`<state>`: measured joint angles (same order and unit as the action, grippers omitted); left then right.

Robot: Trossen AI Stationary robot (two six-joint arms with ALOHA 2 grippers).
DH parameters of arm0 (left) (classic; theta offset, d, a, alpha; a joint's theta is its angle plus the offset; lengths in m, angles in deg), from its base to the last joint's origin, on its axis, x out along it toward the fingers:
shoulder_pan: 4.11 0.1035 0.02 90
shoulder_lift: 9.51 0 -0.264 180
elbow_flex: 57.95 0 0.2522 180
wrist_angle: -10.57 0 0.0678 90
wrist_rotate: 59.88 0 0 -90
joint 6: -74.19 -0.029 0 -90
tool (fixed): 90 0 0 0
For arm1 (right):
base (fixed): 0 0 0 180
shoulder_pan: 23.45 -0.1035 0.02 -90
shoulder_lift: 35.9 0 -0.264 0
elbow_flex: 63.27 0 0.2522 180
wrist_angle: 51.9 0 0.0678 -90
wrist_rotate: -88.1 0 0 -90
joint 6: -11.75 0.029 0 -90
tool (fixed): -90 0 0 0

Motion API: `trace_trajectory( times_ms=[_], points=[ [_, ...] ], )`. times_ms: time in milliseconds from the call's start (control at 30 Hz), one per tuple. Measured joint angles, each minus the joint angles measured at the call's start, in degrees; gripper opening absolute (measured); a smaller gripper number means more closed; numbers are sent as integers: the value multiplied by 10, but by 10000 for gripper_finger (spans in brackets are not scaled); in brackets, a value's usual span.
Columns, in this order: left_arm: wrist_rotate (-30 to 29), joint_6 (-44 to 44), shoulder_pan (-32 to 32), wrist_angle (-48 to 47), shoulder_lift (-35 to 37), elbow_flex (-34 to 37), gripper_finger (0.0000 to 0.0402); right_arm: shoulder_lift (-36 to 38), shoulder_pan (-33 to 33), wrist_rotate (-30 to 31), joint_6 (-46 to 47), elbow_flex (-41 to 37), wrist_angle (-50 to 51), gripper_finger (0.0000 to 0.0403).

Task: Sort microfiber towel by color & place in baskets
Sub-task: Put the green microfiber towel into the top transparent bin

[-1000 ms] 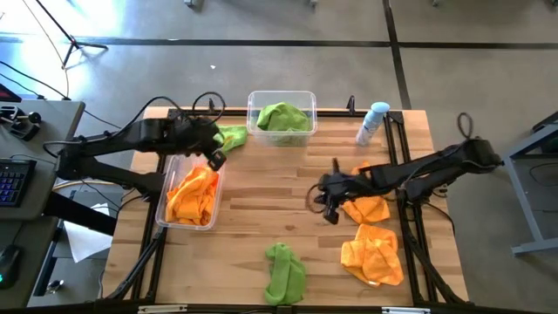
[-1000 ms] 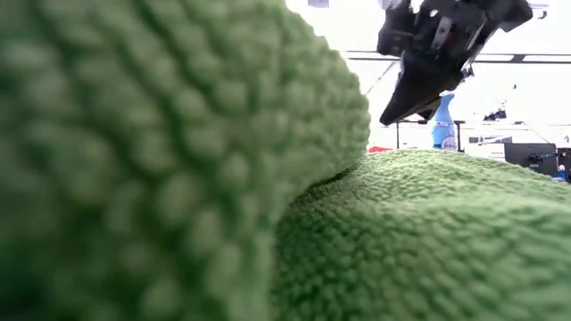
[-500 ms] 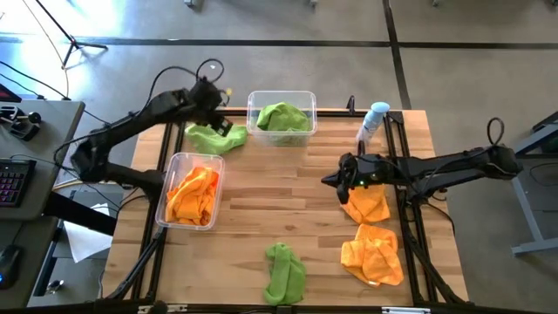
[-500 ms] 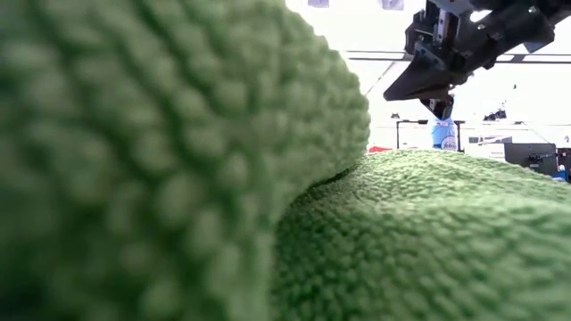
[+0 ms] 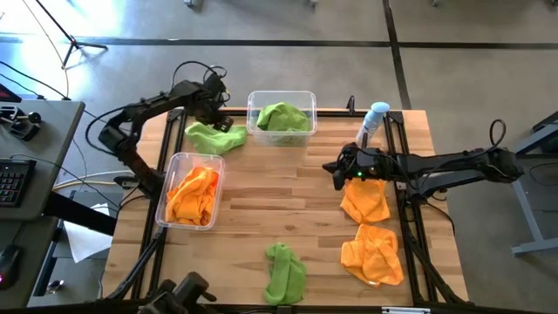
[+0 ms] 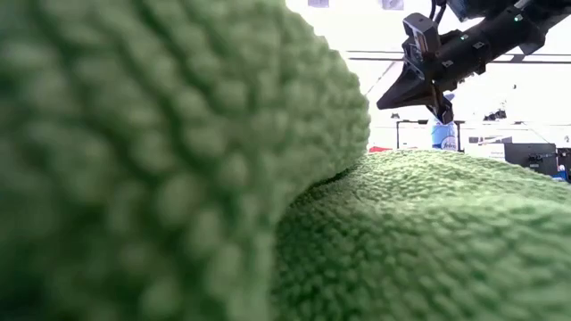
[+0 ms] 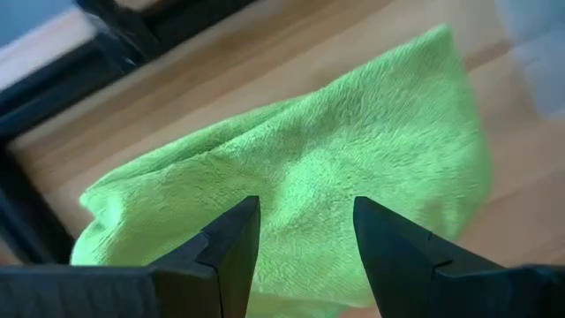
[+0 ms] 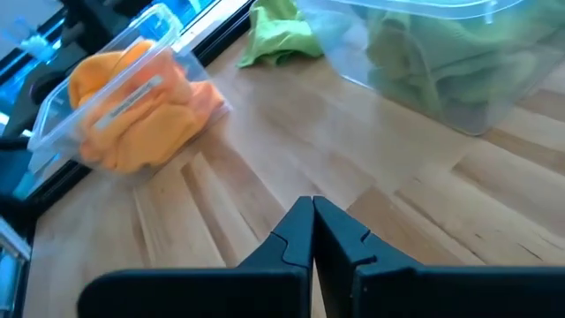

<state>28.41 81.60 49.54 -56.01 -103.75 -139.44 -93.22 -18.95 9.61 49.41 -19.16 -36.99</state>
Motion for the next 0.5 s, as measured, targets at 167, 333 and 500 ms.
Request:
trace_trajectory(
  times_ms=[167, 333, 500],
  points=[
    [1, -24, 0, 0, -49, 0, 172, 0, 9, 0, 16, 0, -2, 0],
    [1, -44, 0, 0, -94, 0, 172, 0, 13, 5, 35, 0, -11, 0],
    [1, -51, 0, 0, -132, 0, 172, 0, 13, 24, 35, 0, -26, 0]
  ],
)
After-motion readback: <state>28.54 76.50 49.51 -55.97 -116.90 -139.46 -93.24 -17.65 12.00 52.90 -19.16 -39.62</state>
